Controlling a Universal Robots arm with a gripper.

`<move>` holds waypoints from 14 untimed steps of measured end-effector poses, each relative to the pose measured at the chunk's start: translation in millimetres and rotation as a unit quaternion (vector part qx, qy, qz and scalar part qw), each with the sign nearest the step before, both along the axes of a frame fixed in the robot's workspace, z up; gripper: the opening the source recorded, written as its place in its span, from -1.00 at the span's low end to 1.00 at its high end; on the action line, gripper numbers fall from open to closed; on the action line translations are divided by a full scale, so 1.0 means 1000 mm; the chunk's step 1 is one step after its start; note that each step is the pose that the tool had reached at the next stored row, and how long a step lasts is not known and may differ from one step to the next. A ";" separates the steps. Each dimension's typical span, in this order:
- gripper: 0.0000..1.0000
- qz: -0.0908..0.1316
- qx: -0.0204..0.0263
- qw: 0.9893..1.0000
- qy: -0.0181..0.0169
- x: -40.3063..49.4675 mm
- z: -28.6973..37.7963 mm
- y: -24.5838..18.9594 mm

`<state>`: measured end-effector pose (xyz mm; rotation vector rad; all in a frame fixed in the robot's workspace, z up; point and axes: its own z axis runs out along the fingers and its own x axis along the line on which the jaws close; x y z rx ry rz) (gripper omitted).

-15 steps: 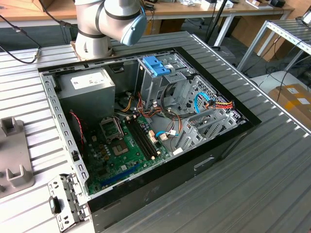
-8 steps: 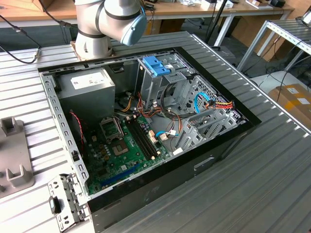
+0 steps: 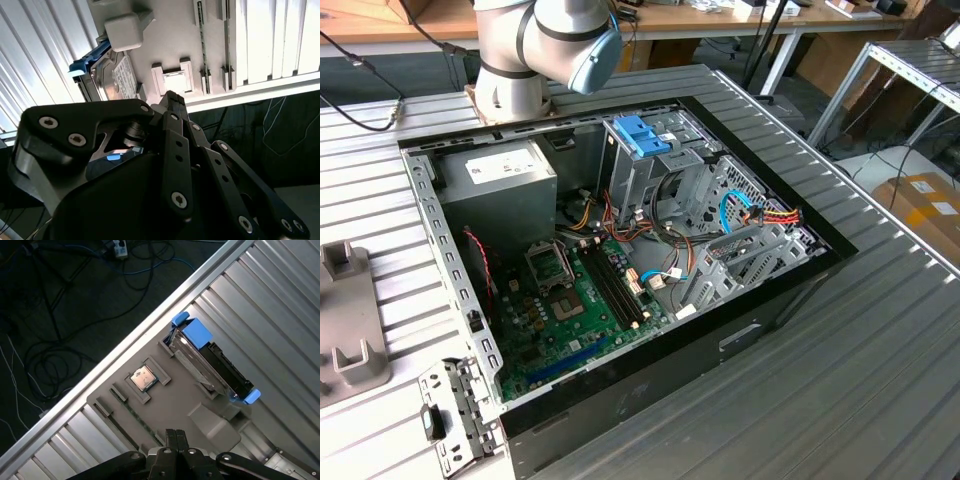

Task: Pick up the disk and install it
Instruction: 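Pick up the disk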

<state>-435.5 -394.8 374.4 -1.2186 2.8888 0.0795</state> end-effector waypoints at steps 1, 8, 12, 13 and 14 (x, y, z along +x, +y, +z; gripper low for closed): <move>-0.79 0.001 0.000 1.000 0.000 0.0000 0.0000 0.0000; -0.79 0.009 0.000 1.000 0.000 0.0000 0.0000 0.0000; -0.79 0.013 0.000 1.000 0.000 0.0000 0.0000 0.0000; -0.79 0.014 0.000 1.000 0.000 0.0000 0.0000 0.0000; -0.79 0.014 0.000 1.000 0.000 0.0000 0.0000 0.0000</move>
